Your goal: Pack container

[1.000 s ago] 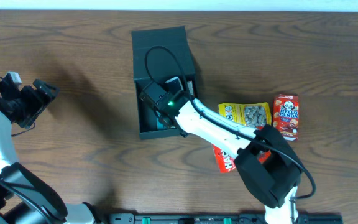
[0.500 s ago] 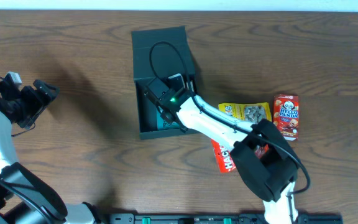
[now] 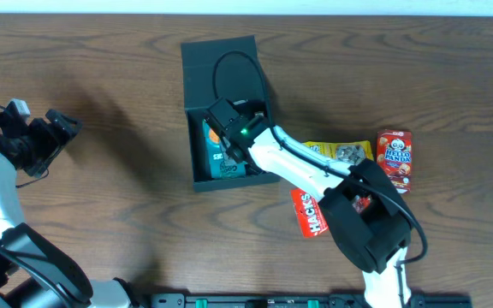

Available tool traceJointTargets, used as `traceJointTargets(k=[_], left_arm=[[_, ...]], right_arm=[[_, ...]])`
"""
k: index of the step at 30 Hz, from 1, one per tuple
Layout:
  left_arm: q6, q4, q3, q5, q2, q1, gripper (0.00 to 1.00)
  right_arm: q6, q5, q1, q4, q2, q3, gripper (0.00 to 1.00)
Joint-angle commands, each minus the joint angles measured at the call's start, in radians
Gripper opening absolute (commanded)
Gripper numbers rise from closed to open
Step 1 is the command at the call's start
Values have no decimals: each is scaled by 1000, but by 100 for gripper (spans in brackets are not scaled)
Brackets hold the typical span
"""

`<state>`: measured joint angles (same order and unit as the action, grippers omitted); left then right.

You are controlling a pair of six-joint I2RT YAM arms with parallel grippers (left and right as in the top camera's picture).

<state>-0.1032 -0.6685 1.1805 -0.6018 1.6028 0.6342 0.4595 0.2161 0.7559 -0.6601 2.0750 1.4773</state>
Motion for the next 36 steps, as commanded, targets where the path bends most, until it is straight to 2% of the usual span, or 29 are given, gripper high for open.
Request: traceJointTargets(k=[1, 8, 15, 19, 23, 26, 30, 36], left_arm=[[14, 0, 21, 6, -16, 4, 95], [14, 0, 21, 6, -16, 4, 95], [14, 0, 21, 6, -16, 4, 95], [14, 0, 21, 7, -16, 4, 95], [14, 0, 21, 7, -16, 4, 95], [14, 0, 21, 7, -16, 4, 95], [14, 0, 21, 7, -16, 4, 95], [15, 4, 21, 8, -16, 4, 95]], right_arm=[[-12, -80, -2, 10, 20, 0, 2], [-12, -191, -1, 18, 19, 0, 2], [-34, -194, 5, 14, 16, 7, 2], [-50, -106, 5, -68, 1, 70, 2], [-88, 2, 5, -249, -45, 233, 1], [-126, 54, -2, -310, -88, 304, 2], [-143, 146, -37, -347, -116, 308, 1], [-143, 119, -111, -377, -105, 250, 1]])
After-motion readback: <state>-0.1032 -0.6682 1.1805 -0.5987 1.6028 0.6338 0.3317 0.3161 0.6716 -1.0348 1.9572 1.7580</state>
